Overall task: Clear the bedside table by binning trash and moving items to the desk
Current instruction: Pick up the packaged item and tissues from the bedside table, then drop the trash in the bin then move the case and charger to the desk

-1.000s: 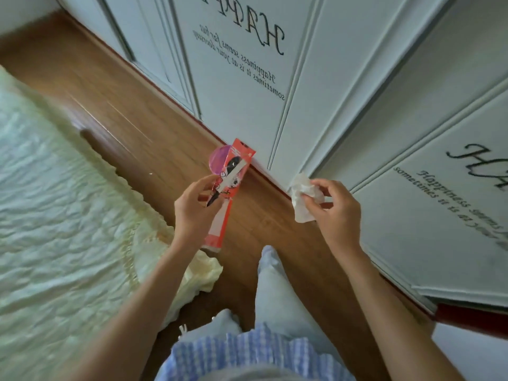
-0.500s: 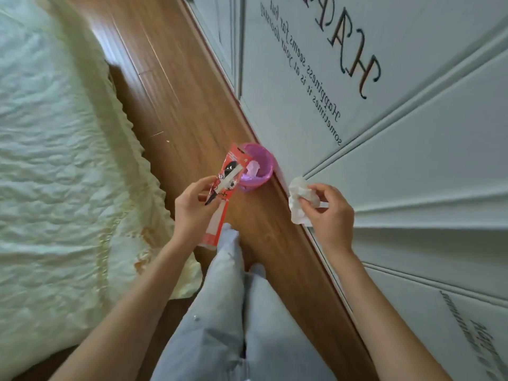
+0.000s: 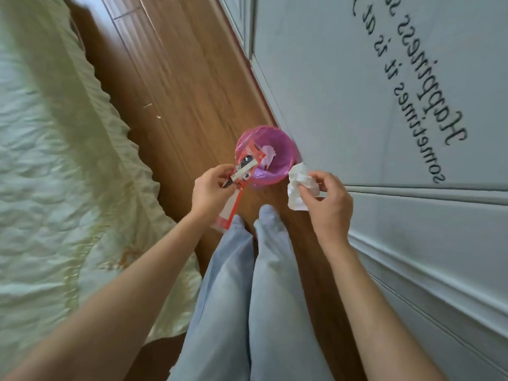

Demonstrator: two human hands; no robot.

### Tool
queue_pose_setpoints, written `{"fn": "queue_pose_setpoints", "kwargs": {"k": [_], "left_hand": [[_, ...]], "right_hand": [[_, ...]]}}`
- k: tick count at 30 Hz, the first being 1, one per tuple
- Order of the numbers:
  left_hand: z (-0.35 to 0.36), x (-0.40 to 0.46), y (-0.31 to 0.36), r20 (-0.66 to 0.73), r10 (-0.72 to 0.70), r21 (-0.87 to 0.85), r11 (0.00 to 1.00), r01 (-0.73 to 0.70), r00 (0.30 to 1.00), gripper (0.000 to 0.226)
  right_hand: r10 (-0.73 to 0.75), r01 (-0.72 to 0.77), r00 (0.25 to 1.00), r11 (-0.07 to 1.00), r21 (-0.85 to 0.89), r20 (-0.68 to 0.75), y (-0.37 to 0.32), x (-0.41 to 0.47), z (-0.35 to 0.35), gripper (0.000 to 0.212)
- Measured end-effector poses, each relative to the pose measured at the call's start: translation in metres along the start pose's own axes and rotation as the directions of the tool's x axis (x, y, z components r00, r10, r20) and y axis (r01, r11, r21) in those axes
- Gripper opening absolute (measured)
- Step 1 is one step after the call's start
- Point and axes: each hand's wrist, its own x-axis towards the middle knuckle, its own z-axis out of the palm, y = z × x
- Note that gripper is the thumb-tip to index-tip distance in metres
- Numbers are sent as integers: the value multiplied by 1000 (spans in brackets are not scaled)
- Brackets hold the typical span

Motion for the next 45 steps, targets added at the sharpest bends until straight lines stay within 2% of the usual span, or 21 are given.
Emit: {"fn": "queue_pose_setpoints", "kwargs": {"k": [8, 18, 23, 26, 32, 35, 40, 45], "left_hand": [[100, 114, -62, 88, -123, 73, 991, 117, 989, 43], [188, 217, -100, 170, -109, 208, 975, 73, 979, 45], [178, 238, -93, 162, -85, 299, 954, 33, 983, 33], [156, 239, -81, 139, -42, 355, 935, -10, 989, 34], [127, 224, -85, 59, 218, 513, 830, -217, 974, 35], [126, 214, -93, 23, 307, 568, 779, -265, 952, 34], [136, 202, -111, 69, 303, 609, 742, -280, 951, 40], [129, 196, -115, 42, 193, 600, 779, -179, 980, 40]], "right_hand": [[68, -54, 985, 995, -89, 159, 83, 40, 79, 26], [99, -62, 967, 985, -158, 236, 149, 83, 131, 25], [127, -84, 953, 983, -162, 275, 153, 108, 144, 23], [145, -95, 949, 978, -188, 279, 147, 127, 150, 22], [151, -62, 921, 967, -246, 360, 140, 160, 175, 19], [179, -44, 892, 948, -314, 416, 150, 170, 199, 20], [227, -26, 852, 918, -395, 472, 165, 184, 234, 29], [221, 49, 792, 906, -421, 568, 155, 193, 247, 49]]}}
